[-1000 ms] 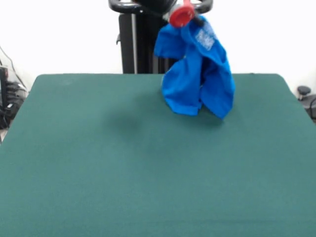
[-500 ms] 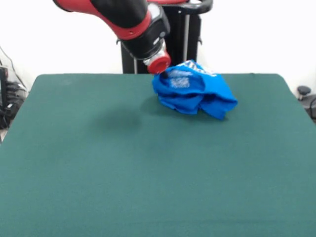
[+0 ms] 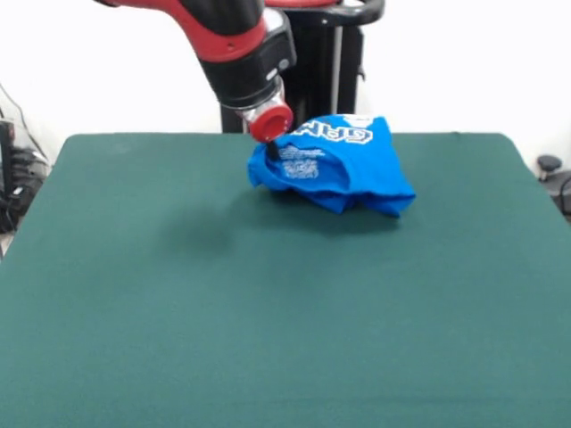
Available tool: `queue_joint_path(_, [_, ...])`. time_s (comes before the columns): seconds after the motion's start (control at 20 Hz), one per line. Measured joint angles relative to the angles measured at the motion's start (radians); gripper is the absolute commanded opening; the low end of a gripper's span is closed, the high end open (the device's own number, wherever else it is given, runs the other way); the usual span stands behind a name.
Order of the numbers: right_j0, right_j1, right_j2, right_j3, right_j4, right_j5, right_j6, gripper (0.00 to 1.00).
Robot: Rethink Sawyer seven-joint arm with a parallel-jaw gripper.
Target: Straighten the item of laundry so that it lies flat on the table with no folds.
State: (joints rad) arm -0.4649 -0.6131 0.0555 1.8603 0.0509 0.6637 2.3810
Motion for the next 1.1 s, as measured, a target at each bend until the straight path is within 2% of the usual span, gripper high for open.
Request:
queue_joint_path(0.2, [0.039, -0.028, -0.036, -0.045, 0.000, 0.008, 0.000, 0.00])
queue_joint_path(0.6, [0.198, -0.020, -0.229, -0.213, -0.026, 0.008, 0.004, 0.00])
queue_joint_path(1.1, [0.225, -0.014, -0.368, -0.307, -0.037, -0.071, 0.004, 0.00])
